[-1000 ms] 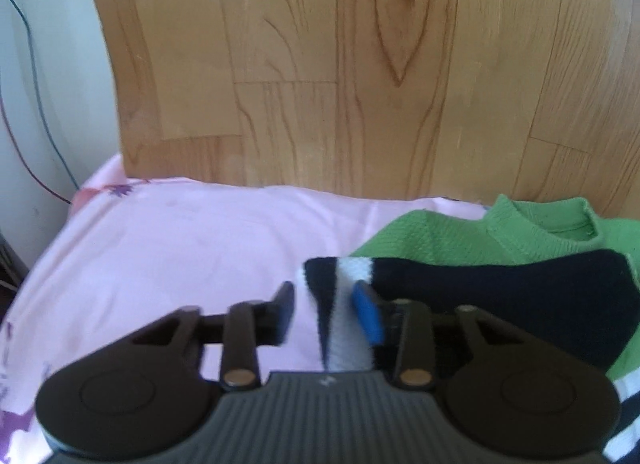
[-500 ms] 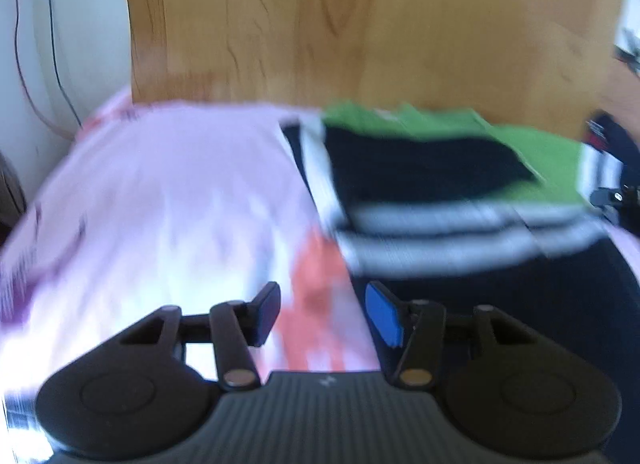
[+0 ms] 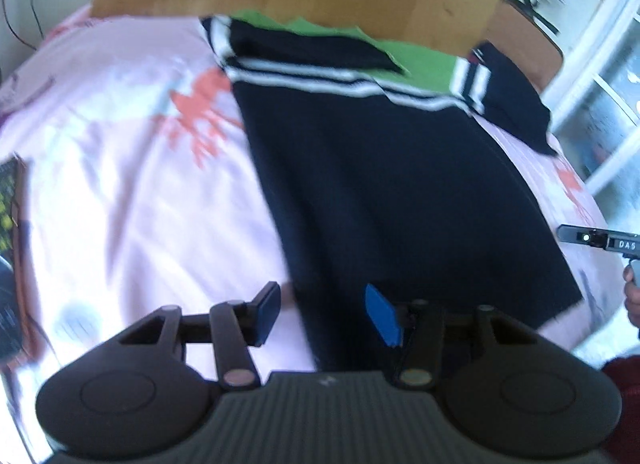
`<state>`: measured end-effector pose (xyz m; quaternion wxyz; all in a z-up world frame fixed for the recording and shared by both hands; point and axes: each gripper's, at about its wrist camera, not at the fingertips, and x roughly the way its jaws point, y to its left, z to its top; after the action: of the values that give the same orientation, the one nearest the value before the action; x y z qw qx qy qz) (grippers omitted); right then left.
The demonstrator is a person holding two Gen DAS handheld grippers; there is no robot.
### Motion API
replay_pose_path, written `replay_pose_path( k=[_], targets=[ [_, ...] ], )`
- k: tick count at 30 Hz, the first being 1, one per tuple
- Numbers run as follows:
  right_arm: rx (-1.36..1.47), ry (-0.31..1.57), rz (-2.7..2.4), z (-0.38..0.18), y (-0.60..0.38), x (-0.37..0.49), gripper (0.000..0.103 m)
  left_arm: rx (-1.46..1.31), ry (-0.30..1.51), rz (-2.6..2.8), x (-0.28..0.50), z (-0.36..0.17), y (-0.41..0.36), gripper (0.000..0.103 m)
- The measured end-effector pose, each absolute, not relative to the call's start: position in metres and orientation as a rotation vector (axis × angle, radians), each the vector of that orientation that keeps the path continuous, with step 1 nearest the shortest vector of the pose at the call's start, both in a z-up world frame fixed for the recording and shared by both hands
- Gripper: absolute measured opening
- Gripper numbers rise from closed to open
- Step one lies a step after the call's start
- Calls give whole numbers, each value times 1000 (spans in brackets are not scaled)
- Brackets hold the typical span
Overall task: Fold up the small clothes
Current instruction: 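Smooth the sweater with the left gripper while the right gripper grasps the other sleeve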
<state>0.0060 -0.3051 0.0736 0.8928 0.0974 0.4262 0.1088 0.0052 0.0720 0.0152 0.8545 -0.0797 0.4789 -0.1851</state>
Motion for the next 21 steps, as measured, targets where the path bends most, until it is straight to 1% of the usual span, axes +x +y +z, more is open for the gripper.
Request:
replay_pose_path(
  k=[2,4,6,7,8,9,10,16,19,21],
  targets=[
    [212,890,243,70,-299,-7,35,-181,1007,-403,-4,12,66,52],
    [216,905,258,61,-293,-17,36,-183,999,-407,-10,11,59,51],
    [204,860,259,57,-285,-24,37,-178,973,-360,-13,10,54,32],
    [201,848,259,56,-282,-25,30,-173,973,-336,-13,10,53,14],
    [202,850,259,55,-279,-23,19,-187,974,-329,-13,11,55,7],
    [193,854,256,55,-275,-21,10,-193,971,-312,-13,15,58,7],
    [175,854,253,58,-272,-20,8,-184,956,-288,-13,21,63,7],
    [126,798,240,105,-285,-38,7,-222,871,-236,-33,64,108,7],
    [135,844,272,109,-285,-48,7,-191,900,-209,-37,63,108,7],
    [120,899,285,98,-279,-51,7,-176,943,-199,-35,52,103,7]
  ],
)
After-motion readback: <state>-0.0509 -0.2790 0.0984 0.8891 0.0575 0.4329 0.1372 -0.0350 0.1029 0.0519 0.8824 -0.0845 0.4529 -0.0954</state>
